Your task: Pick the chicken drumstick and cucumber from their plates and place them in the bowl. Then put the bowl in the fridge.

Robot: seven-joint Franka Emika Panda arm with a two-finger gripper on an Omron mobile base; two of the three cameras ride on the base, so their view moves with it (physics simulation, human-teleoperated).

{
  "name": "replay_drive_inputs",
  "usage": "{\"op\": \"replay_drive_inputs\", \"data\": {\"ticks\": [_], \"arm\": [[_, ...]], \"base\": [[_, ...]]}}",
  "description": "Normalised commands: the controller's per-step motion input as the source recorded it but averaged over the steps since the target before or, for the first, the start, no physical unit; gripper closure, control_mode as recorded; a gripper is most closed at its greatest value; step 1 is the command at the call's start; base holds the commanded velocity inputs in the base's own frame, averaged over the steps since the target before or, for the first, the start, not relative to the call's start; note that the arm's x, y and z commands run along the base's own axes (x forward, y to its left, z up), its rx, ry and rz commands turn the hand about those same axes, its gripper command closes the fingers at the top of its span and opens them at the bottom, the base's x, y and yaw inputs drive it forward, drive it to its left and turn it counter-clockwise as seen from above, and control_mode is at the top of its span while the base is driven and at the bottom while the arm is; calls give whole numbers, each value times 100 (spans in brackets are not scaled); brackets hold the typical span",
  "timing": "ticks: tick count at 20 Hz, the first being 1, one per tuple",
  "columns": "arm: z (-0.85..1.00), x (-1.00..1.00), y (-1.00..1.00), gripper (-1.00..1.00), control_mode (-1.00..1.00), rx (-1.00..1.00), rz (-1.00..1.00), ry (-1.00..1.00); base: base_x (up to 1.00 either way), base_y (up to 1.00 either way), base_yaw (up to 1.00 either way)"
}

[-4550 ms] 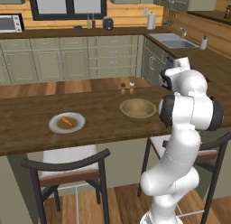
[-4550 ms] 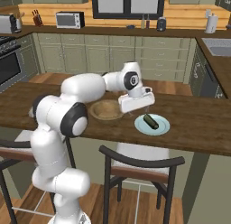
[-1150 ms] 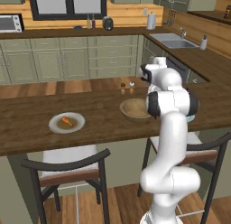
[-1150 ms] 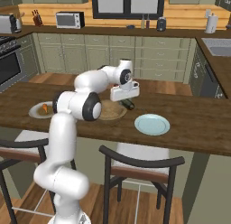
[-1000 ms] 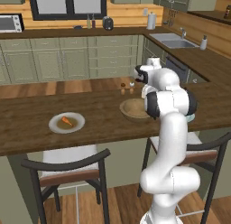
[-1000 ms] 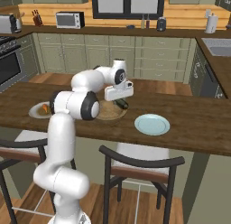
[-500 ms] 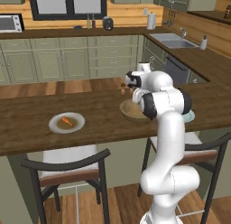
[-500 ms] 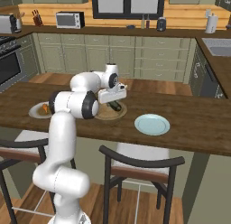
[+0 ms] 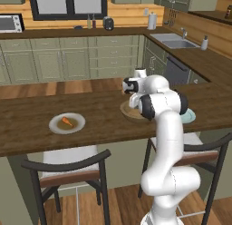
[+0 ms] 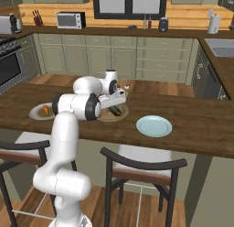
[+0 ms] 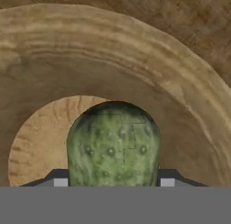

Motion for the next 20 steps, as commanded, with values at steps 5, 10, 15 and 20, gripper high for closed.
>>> {"op": "replay_drive_inputs", "data": {"ticks": [5,10,15,20], "arm": [[-40,31,4,100,-100,0,0,6],[-25,19,4,100,-100,0,1,1],[-1,-37,16,-100,-100,0,0,0],[12,-50,28,-100,-100,0,0,-1]], "base": [[0,0,0],[0,0,0],[0,0,0],[0,0,0]]}}
